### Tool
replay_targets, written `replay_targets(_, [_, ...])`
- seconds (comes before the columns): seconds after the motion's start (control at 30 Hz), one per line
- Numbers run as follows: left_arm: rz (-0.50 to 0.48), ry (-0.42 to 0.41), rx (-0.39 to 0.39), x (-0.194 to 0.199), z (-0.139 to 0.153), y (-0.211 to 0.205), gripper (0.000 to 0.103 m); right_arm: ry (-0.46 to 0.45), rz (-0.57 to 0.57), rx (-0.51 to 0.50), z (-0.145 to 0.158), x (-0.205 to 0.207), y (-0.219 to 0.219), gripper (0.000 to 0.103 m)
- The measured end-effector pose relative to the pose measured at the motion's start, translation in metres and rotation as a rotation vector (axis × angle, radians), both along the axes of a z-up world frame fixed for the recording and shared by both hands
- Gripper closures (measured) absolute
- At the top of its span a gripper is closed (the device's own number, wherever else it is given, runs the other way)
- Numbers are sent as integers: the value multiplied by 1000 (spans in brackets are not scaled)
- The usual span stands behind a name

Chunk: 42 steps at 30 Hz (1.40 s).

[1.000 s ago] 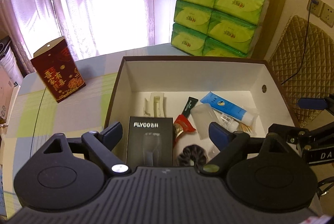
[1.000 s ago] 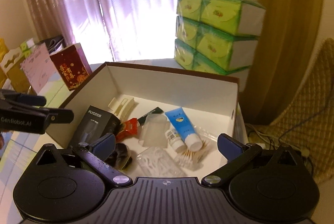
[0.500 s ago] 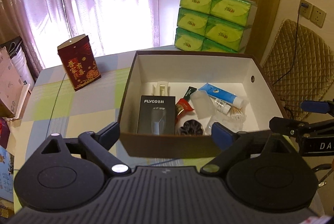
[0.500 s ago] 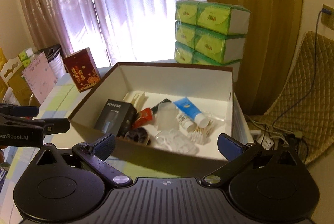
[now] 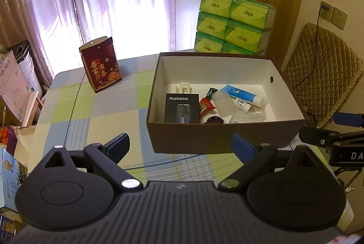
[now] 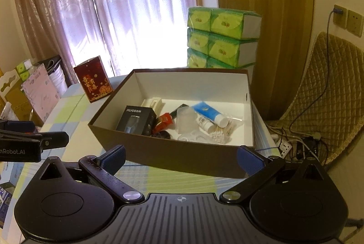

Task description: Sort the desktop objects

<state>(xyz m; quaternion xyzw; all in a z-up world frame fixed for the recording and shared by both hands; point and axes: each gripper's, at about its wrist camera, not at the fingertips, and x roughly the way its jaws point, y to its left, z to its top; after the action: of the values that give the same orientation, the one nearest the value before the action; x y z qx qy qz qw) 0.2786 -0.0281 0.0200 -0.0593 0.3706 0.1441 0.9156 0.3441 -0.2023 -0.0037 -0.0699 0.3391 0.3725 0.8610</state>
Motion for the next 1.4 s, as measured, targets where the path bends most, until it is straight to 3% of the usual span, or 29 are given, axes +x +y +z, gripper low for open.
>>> replay_targets(0.77, [-50,-46,10,-61,16,5,7,-45,-59,-7,5,-73,-14,2])
replay_targets(1.4, [11,12,20,-69,-1,-33,7,-42,-14,-40,-4,-66,-46,2])
